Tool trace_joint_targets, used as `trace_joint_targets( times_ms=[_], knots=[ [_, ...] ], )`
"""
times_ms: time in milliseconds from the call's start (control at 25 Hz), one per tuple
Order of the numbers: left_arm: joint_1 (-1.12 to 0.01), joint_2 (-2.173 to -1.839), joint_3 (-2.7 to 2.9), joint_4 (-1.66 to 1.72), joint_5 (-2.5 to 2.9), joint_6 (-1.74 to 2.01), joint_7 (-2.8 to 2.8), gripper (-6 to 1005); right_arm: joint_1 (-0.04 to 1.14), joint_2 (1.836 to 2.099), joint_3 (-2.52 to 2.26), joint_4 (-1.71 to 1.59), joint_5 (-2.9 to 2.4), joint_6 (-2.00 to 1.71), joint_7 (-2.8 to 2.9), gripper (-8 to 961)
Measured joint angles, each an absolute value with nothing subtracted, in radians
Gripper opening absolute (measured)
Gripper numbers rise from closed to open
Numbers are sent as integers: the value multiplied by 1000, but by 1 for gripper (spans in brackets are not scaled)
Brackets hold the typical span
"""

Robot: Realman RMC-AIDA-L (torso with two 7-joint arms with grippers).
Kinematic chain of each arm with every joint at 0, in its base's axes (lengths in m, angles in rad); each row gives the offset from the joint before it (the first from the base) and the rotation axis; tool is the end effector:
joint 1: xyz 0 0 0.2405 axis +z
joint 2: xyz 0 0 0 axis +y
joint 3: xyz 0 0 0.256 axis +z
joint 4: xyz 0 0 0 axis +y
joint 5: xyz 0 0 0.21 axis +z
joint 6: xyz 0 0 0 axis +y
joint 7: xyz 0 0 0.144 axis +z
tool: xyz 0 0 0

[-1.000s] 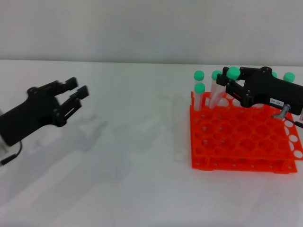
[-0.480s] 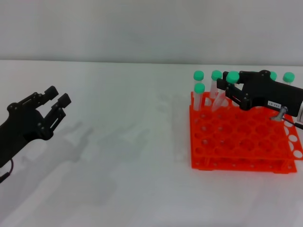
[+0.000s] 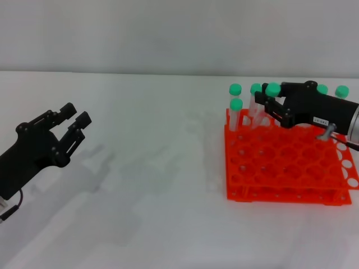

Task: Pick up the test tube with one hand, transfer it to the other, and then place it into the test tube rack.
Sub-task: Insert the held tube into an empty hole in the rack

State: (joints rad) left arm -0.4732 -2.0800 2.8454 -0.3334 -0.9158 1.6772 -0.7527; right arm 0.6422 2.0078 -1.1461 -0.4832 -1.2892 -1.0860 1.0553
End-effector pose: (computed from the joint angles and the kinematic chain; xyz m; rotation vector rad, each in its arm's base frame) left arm -0.3188 0.2914 0.0254 -2.0293 -0.4456 -1.0104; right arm 0.2188 0.4088 -0.0060 -2.4025 0.3286 0.7431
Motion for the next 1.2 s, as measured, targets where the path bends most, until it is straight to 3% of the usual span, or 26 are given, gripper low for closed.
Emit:
trace_joint_targets(
  times_ms=[1200],
  knots=[
    [-469,-2079,2845,-294,-917,1678,-727,364,665,2009,-1271,-530,-1290,-968,1063,329]
  ],
)
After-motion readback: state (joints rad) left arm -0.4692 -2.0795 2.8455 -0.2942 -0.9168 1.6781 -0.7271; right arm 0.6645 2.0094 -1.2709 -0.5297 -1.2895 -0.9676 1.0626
